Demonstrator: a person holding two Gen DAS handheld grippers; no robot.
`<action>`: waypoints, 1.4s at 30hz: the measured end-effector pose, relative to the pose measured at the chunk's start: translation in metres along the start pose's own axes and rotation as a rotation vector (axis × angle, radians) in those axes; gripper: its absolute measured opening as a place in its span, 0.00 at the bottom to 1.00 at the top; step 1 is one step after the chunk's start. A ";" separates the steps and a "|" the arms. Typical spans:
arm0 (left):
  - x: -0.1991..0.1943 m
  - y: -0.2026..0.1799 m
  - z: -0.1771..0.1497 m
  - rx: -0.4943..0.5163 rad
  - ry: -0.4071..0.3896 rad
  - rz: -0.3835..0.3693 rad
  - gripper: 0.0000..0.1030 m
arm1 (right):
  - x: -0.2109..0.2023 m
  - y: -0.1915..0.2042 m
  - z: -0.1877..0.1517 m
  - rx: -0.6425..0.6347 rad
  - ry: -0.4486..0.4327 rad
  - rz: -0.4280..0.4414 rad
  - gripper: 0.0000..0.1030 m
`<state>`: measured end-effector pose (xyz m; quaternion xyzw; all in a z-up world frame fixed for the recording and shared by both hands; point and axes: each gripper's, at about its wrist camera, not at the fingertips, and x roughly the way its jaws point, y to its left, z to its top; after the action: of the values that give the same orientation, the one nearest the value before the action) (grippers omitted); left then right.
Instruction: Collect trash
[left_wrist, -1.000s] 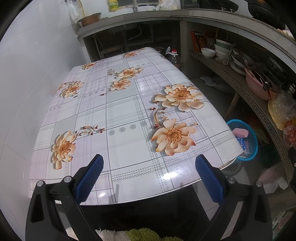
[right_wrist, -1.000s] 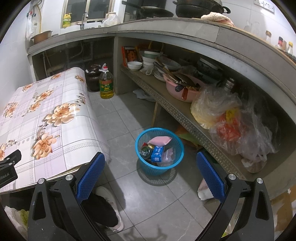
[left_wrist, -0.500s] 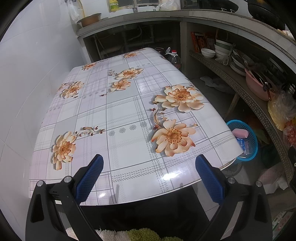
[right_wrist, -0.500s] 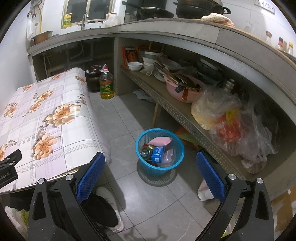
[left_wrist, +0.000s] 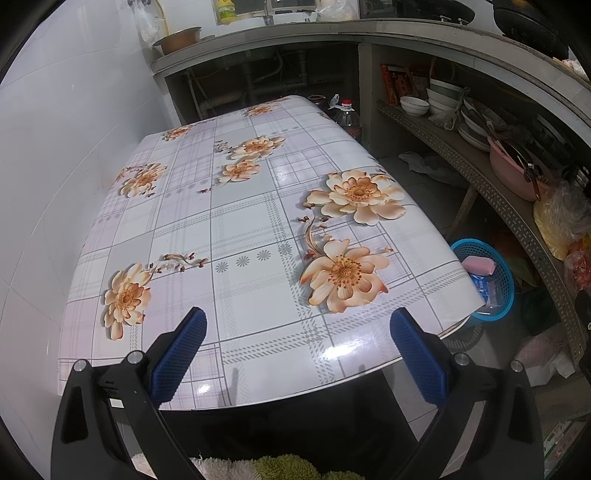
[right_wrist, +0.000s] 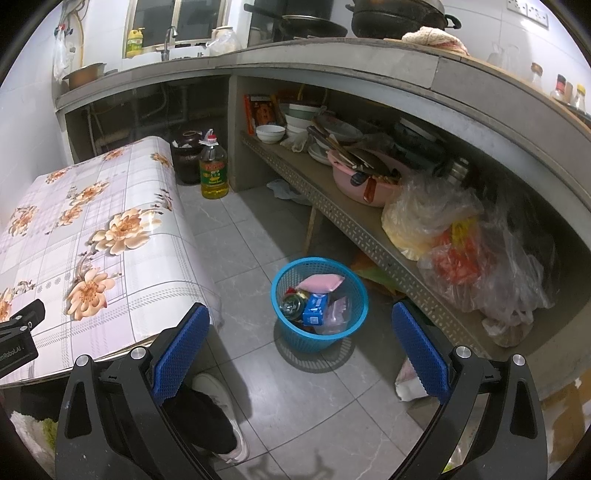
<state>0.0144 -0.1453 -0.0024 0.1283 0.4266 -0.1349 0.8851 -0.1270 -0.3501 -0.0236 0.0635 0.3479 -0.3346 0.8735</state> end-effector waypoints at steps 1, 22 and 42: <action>0.000 0.000 0.000 0.001 0.000 0.001 0.95 | 0.000 0.000 -0.001 0.000 0.000 -0.001 0.92; 0.000 -0.002 -0.001 0.002 0.001 0.000 0.95 | -0.001 0.002 0.001 0.004 0.000 -0.003 0.92; 0.000 -0.001 -0.001 0.004 0.002 -0.002 0.95 | -0.002 0.004 -0.001 0.009 0.000 -0.007 0.92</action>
<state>0.0136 -0.1460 -0.0034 0.1296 0.4272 -0.1367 0.8843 -0.1255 -0.3455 -0.0235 0.0661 0.3464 -0.3393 0.8721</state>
